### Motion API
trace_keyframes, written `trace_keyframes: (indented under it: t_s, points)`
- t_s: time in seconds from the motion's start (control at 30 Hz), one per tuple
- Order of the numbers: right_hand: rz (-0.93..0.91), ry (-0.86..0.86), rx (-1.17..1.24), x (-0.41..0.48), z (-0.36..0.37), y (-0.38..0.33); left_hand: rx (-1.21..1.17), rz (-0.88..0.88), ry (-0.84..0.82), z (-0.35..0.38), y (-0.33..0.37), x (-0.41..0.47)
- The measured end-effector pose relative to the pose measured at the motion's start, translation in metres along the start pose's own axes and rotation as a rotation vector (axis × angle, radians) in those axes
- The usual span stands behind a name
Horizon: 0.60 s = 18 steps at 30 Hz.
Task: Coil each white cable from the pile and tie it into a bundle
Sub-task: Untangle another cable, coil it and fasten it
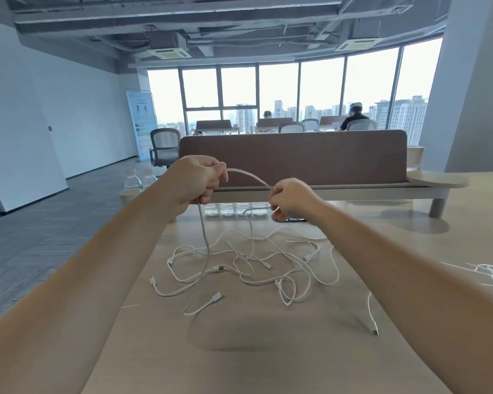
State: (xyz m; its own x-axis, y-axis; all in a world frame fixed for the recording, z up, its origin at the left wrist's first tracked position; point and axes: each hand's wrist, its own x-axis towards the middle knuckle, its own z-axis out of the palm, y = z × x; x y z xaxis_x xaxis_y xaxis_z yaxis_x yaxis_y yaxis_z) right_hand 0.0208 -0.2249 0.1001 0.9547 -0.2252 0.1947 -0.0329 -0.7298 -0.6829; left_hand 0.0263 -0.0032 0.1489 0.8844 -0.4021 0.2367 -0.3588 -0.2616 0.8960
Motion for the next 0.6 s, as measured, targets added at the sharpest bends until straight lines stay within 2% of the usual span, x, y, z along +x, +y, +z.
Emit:
trace_keyframes:
  t_s: [0.07,0.23,0.4,0.5,0.6]
  points:
    - [0.016,-0.011,0.11,0.003,0.005,0.009,0.051,-0.039,-0.057,0.002,0.0,-0.005]
    - [-0.078,0.3,0.31,0.003,-0.003,-0.001,0.177,-0.152,-0.151,0.009,-0.012,-0.004]
    - [-0.269,0.431,0.145,0.001,-0.016,-0.009,0.221,-0.204,-0.142,0.015,-0.019,0.0]
    - [-0.31,0.413,0.068,0.002,-0.017,-0.01,0.228,-0.178,-0.091,0.023,-0.017,0.003]
    - [-0.345,0.384,-0.022,0.0,-0.016,-0.011,0.103,-0.11,-0.057,0.031,-0.007,0.007]
